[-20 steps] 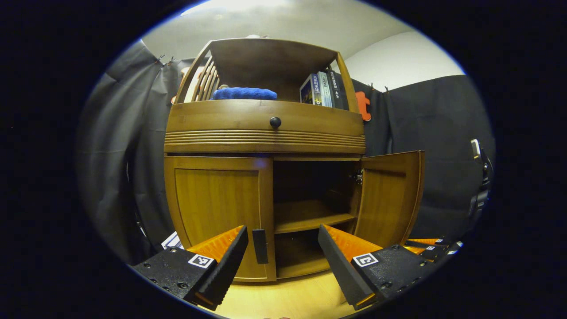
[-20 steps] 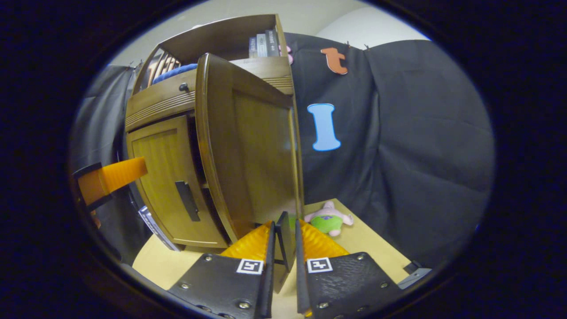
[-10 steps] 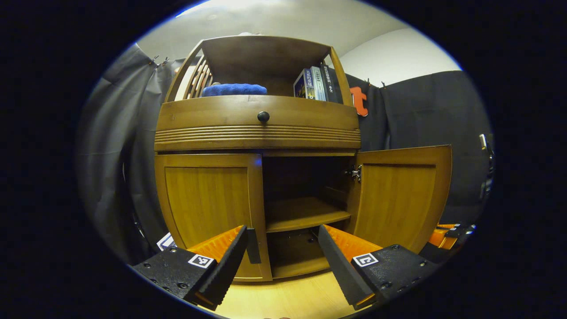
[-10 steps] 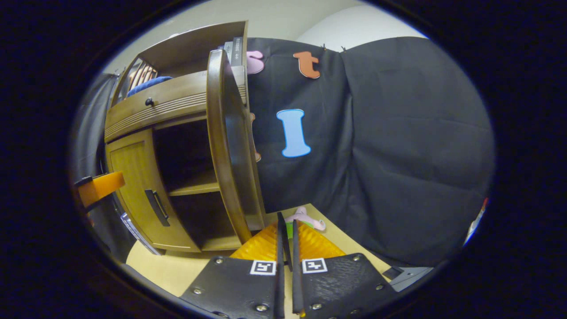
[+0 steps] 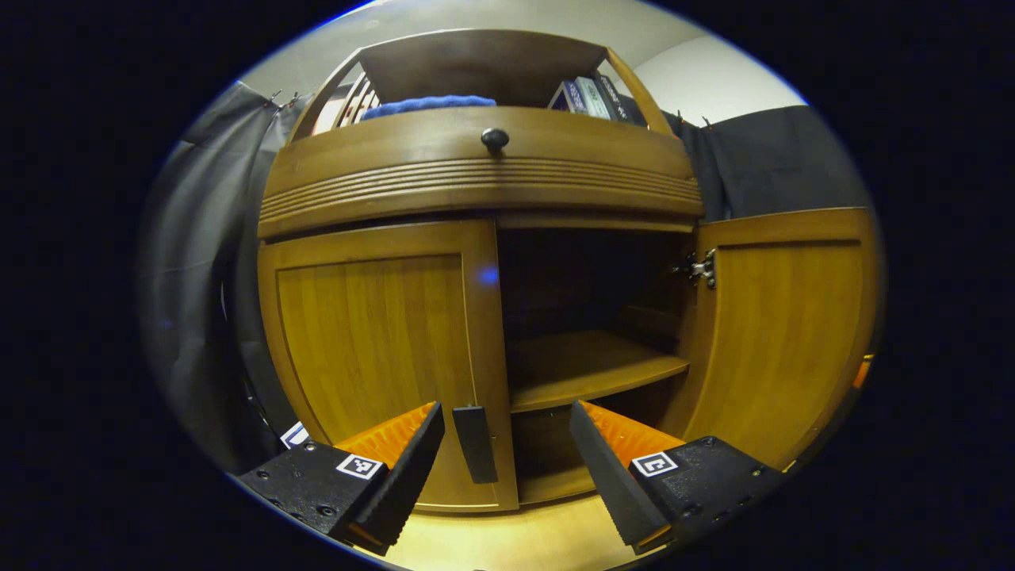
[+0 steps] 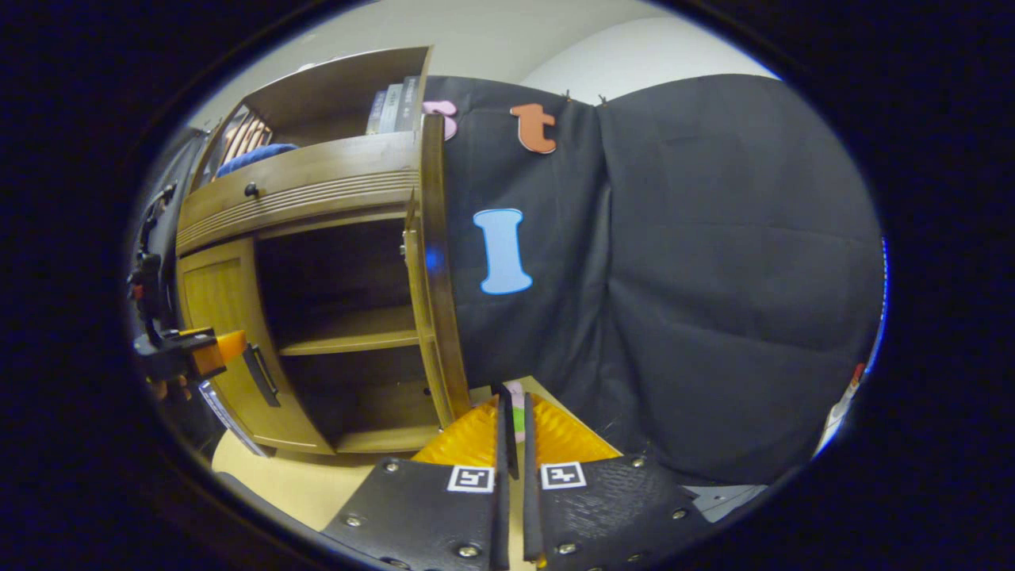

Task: Open the right door of the double-door shoe cabinet with the right hand, and open the left door with the left hand.

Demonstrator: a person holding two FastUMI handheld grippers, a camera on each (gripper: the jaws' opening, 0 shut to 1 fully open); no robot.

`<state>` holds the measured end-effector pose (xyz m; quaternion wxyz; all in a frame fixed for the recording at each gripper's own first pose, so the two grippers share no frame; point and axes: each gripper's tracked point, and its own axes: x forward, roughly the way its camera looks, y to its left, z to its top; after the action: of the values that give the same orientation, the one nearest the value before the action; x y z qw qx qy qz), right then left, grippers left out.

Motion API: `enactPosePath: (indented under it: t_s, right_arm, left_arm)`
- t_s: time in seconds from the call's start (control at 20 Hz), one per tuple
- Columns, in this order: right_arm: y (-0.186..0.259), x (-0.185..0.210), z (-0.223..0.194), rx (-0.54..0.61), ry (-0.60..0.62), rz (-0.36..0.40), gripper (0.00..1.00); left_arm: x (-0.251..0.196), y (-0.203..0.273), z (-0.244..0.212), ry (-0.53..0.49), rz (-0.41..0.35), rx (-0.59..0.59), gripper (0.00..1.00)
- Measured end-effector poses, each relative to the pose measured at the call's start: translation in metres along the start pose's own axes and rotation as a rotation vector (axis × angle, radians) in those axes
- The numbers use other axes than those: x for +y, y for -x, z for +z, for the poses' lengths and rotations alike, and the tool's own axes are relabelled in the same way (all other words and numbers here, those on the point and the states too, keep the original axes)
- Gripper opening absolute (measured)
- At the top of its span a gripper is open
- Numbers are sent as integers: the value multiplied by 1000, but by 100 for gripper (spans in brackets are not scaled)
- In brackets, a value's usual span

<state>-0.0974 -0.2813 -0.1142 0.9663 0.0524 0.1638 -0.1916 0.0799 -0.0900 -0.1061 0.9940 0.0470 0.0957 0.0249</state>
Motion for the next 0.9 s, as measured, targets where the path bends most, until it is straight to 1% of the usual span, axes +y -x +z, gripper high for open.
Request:
enactPosePath:
  t_s: [0.15,0.2,0.3,0.35,0.55,0.7,0.75,0.85,0.9]
  right_arm:
    - [1,-15,6,-19,16,-55,8]
    - [2,-18,9,-26,15,-68,8]
    - [4,-20,15,-33,8,-89,7]
    - [6,-24,15,-35,8,-102,7]
    - [16,-40,15,-34,0,-154,7]
    - [18,-46,12,-29,-7,-176,7]
    - [19,-47,12,-27,-9,-180,7]
    - [20,-46,11,-25,-12,-184,7]
    - [20,-46,11,-26,-14,-184,7]
  left_arm:
    - [8,-23,-12,-3,20,18,98]
    - [11,-30,-15,-5,29,24,96]
    - [19,-43,-22,-9,50,35,96]
    - [21,-47,-25,-9,57,40,94]
    - [28,-66,-36,-11,66,62,93]
    - [28,-72,-42,-3,69,74,85]
    - [28,-74,-43,3,67,75,80]
    - [26,-75,-46,9,64,82,75]
    - [28,-76,-48,13,60,86,70]
